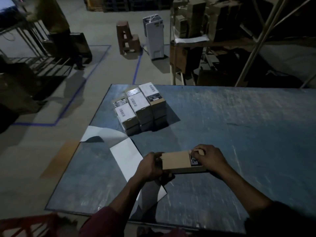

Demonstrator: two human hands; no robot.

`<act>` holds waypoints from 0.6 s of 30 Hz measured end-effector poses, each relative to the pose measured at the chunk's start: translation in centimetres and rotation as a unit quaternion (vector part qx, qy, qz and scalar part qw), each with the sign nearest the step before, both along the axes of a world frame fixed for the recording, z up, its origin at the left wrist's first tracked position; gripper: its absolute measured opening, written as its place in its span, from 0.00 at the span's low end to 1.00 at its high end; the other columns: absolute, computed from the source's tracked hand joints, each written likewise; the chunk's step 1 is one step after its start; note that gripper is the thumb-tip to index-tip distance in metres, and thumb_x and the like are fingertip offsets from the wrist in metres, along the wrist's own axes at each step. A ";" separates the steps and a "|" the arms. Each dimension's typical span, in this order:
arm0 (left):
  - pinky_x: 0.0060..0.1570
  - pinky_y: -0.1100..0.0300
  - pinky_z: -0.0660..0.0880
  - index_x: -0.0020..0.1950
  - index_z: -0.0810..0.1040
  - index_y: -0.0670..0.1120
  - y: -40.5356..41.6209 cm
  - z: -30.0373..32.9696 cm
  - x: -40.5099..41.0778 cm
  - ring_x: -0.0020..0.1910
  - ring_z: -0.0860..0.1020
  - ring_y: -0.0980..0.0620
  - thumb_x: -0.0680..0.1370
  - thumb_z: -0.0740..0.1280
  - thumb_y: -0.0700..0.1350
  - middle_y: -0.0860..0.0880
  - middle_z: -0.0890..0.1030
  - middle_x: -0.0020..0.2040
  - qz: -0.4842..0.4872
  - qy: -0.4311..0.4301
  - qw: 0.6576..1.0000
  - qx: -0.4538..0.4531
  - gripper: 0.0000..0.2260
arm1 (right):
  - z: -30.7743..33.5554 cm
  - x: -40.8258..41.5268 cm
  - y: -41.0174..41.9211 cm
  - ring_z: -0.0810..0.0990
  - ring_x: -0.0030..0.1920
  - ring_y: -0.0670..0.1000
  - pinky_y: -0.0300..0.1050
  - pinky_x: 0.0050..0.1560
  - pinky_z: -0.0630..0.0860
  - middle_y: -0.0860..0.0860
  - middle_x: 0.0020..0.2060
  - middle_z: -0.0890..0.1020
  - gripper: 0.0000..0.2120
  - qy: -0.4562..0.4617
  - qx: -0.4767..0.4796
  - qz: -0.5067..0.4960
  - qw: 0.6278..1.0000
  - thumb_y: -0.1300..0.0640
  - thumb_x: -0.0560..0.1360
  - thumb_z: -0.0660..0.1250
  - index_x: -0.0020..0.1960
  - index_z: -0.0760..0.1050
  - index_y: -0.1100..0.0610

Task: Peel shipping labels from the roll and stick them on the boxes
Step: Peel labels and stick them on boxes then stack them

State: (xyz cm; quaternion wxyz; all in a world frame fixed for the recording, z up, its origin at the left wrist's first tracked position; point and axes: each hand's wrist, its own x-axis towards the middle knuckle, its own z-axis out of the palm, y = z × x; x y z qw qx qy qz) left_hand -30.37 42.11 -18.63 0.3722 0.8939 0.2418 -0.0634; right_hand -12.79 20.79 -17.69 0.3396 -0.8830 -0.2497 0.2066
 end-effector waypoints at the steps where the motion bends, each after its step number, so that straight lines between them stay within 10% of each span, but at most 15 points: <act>1: 0.53 0.51 0.80 0.74 0.77 0.54 0.1 0.1 0.1 0.59 0.82 0.42 0.63 0.70 0.57 0.45 0.82 0.60 -0.011 0.009 1.000 0.006 0.37 | -0.2 0.0 0.1 0.83 0.43 0.40 0.46 0.45 0.81 0.36 0.40 0.85 0.16 -0.011 -0.012 0.009 1.000 0.28 0.68 0.65 0.39 0.82 0.38; 7: 0.49 0.57 0.80 0.69 0.80 0.55 4.1 0.6 -2.0 0.47 0.84 0.52 0.66 0.80 0.63 0.52 0.85 0.54 0.141 -0.070 0.984 -0.080 0.33 | 0.4 -0.2 3.3 0.82 0.54 0.52 0.50 0.54 0.81 0.43 0.50 0.87 0.14 -0.111 -0.071 0.014 0.991 0.37 0.72 0.72 0.51 0.84 0.44; 13: 0.61 0.48 0.77 0.69 0.78 0.43 13.8 -0.3 -5.8 0.62 0.81 0.40 0.74 0.78 0.53 0.41 0.82 0.64 0.514 -0.130 0.846 -0.050 0.27 | 3.1 -6.7 16.2 0.84 0.55 0.52 0.45 0.57 0.79 0.48 0.54 0.85 0.18 -0.036 -0.034 0.119 0.992 0.45 0.73 0.77 0.59 0.83 0.52; 18: 0.49 0.49 0.82 0.52 0.85 0.41 17.5 -1.7 -5.2 0.48 0.85 0.41 0.69 0.81 0.54 0.43 0.87 0.46 0.435 -0.037 0.892 -0.117 0.20 | 1.3 -10.3 23.3 0.81 0.58 0.59 0.49 0.50 0.79 0.56 0.60 0.82 0.31 -0.021 -0.165 0.154 0.974 0.38 0.66 0.80 0.59 0.76 0.56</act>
